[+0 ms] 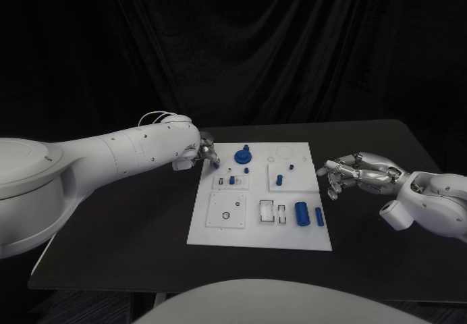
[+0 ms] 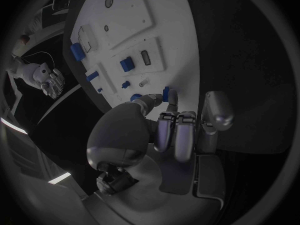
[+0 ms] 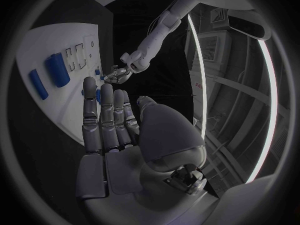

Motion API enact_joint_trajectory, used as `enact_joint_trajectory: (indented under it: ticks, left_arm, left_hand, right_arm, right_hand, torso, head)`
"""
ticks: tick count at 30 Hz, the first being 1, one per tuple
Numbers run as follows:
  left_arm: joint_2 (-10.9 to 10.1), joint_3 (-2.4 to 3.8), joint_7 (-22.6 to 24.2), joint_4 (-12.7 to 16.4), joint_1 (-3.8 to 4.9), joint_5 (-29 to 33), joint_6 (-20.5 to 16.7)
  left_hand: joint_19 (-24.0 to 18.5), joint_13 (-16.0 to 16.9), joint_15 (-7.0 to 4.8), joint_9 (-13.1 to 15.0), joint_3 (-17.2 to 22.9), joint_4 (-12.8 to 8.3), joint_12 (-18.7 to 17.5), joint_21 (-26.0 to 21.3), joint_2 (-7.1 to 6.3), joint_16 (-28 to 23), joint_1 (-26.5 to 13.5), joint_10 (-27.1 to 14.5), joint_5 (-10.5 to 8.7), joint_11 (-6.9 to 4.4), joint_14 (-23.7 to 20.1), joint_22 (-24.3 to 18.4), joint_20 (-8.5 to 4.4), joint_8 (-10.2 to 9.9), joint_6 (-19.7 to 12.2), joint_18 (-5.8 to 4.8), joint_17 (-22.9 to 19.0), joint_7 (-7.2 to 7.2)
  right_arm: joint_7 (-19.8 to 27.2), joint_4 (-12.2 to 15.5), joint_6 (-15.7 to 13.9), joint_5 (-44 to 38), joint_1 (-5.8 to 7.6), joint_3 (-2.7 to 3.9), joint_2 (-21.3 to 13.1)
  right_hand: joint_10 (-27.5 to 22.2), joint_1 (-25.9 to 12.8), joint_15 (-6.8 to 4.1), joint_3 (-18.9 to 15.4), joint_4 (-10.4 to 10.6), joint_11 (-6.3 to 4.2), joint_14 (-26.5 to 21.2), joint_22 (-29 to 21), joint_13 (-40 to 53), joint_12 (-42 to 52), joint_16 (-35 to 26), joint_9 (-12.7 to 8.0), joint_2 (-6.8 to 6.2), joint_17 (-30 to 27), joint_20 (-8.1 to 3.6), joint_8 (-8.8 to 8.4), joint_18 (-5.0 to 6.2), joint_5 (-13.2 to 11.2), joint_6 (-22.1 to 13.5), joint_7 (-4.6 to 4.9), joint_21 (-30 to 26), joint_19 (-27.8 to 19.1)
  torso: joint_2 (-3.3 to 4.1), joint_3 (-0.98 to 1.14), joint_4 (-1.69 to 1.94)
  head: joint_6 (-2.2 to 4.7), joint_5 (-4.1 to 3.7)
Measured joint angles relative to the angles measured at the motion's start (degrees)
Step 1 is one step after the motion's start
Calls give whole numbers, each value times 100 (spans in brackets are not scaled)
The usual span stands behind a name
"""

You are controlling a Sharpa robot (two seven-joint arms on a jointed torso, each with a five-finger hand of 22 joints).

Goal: Assemble the parts on the task board

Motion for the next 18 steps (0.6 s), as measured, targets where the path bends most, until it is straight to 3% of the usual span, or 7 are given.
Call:
enact_joint_trajectory:
  ticks: [3, 8, 18]
  left_arm:
    - [-64, 1, -2, 104, 0, 0, -44]
    - [-314, 1, -65, 530, 0, -1, -242]
    - [-900, 0, -310, 1377, 0, 279, -612]
  left_hand:
    - [0, 0, -1, 3, 36, -24, 0, 0, -16, 0, -16, 20, -28, -20, -1, 0, 0, 32, 10, 0, 0, 7]
    - [21, 0, -21, 24, 217, -125, 0, 0, -127, 0, -127, 1, -119, -40, -21, 0, -21, 66, 117, 0, 0, -29]
    - [-1, 0, -62, 23, 327, -157, 0, -103, -132, 0, -182, 21, -294, -60, -21, -1, -83, 66, 135, -1, 0, -33]
  right_arm:
    - [-6, -2, 1, 0, 0, 0, 1]
    - [-20, -4, 3, 0, 0, 0, 0]
    - [-30, -1, 0, 0, 0, 0, -19]
  right_hand:
    - [0, 0, 0, 0, 0, 0, 0, 0, 0, 0, 0, 0, 0, -6, 0, 0, 0, 0, -20, -20, 0, 0]
    - [-11, 0, 0, 0, 0, 11, 0, 2, 0, 0, 0, 0, 0, -9, 0, 0, 0, 0, -33, -8, 0, 0]
    - [-22, 0, 0, 0, 0, 22, 0, 6, 0, 0, 0, 0, 0, -11, 0, 0, 0, 0, -41, 1, 0, 0]
  torso:
    - [-2, 0, 0]
    - [-3, 0, -1]
    - [-5, 0, -1]
  head:
    - [0, -2]
    - [0, -1]
    - [0, -30]
